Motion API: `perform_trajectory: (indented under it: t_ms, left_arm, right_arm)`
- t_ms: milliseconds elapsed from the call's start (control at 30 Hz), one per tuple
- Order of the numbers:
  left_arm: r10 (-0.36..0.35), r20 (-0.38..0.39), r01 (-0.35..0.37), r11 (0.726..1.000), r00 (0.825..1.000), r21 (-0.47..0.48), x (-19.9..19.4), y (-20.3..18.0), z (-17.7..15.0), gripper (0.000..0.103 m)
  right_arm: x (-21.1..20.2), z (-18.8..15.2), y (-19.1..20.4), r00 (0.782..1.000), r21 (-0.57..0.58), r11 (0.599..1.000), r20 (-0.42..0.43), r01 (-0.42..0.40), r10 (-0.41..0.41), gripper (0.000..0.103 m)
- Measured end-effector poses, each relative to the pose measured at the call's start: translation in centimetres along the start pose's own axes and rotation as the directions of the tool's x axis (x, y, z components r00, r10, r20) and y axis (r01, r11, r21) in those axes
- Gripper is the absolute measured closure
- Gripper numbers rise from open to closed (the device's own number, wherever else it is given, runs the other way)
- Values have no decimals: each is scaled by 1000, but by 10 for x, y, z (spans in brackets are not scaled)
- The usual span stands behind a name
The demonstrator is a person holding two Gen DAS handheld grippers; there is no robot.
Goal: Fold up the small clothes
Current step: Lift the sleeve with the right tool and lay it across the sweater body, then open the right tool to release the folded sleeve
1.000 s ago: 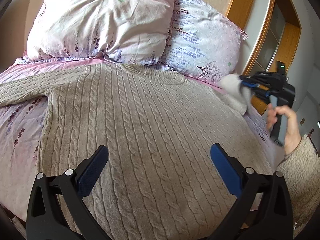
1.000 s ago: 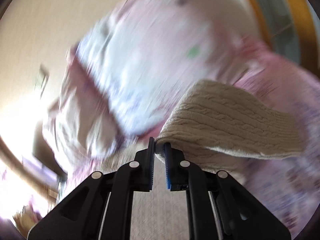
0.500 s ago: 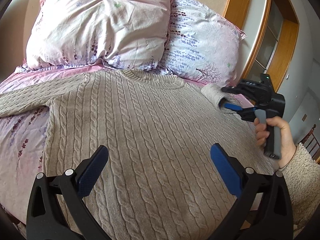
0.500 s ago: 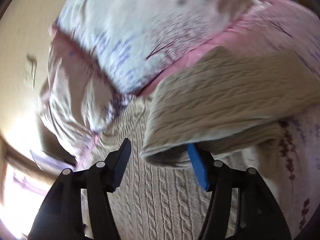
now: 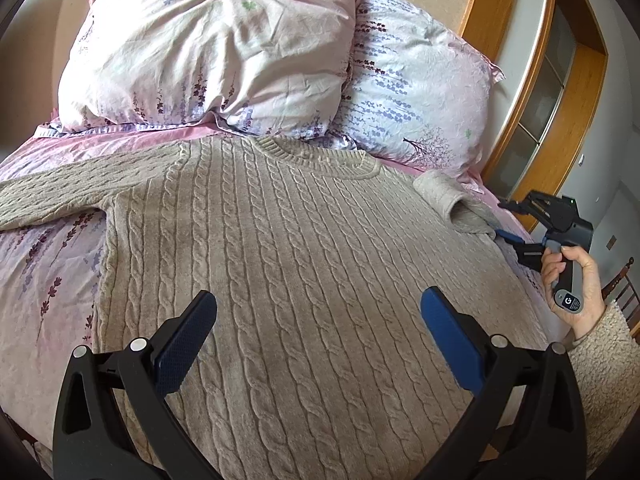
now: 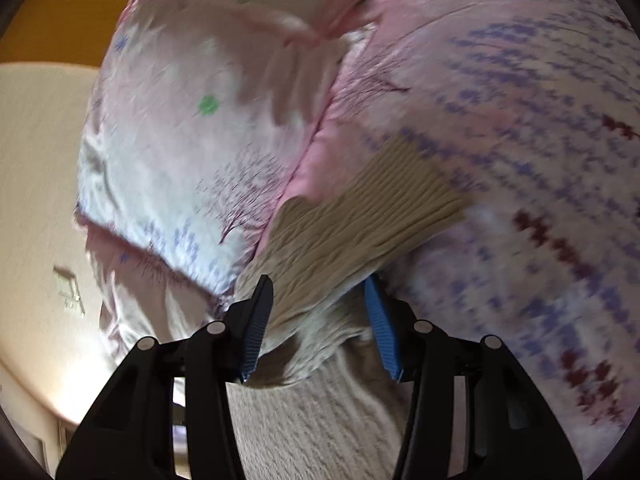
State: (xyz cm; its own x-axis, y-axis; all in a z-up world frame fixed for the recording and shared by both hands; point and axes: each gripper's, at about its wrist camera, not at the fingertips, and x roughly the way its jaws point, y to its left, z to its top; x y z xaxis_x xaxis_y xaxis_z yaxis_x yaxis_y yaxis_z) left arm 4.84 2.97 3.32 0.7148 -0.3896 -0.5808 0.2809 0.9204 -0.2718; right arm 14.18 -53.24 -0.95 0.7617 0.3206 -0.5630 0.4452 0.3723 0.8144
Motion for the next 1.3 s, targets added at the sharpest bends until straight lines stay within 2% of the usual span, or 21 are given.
perform_trajectory:
  t_ms: [133,233,333,400,533,633,700,767,800,900,1033,1167,1300]
  left_arm:
    - [6,-1,-6,1000,1000,-12,0,4,1,1]
    - [0,-5,0,1000,1000,-31,1,8,1,1]
    - [-6,-4,5,999,1000,-47,0,12,1,1]
    - [-2,1,2,999,1000,-54,-1,16,1,1]
    - [0,11,0,997,1000,-81,-4,26,3,1]
    - [2,20,0,995,1000,-100,-6,32,4,1]
    - [4,26,-2,994,1000,-107,-7,34,6,1]
    - [9,33,-5,994,999,-113,-10,38,7,1]
    - [11,37,-7,993,999,-115,-11,39,7,1]
    - [28,51,-21,992,998,-126,-17,48,9,1]
    - [67,71,-56,987,995,-151,-26,63,13,1]
    - [109,90,-91,980,990,-179,-35,79,17,1]
    - [153,100,-130,969,983,-210,-41,96,20,1]
  right_arm:
    - [-1,6,-11,996,8,996,31,85,-85,81]
    - [2,8,-12,992,-3,993,45,117,-117,92]
    - [1,7,8,985,-95,984,95,151,-142,95]
    - [-3,4,28,985,-169,975,126,142,-122,95]
    - [-7,-14,85,991,-337,940,133,56,-12,96]
    - [2,-37,124,995,-438,898,74,-31,70,96]
    - [18,-59,147,993,-491,865,-14,-106,114,96]
    - [32,-79,162,989,-519,841,-85,-150,124,96]
    - [49,-95,170,982,-534,825,-148,-182,120,96]
    - [87,-131,181,961,-564,798,-269,-213,66,96]
    - [128,-169,188,935,-617,761,-354,-203,-37,96]
    - [145,-195,190,910,-652,730,-401,-202,-107,96]
    - [157,-214,195,896,-691,700,-410,-184,-170,96]
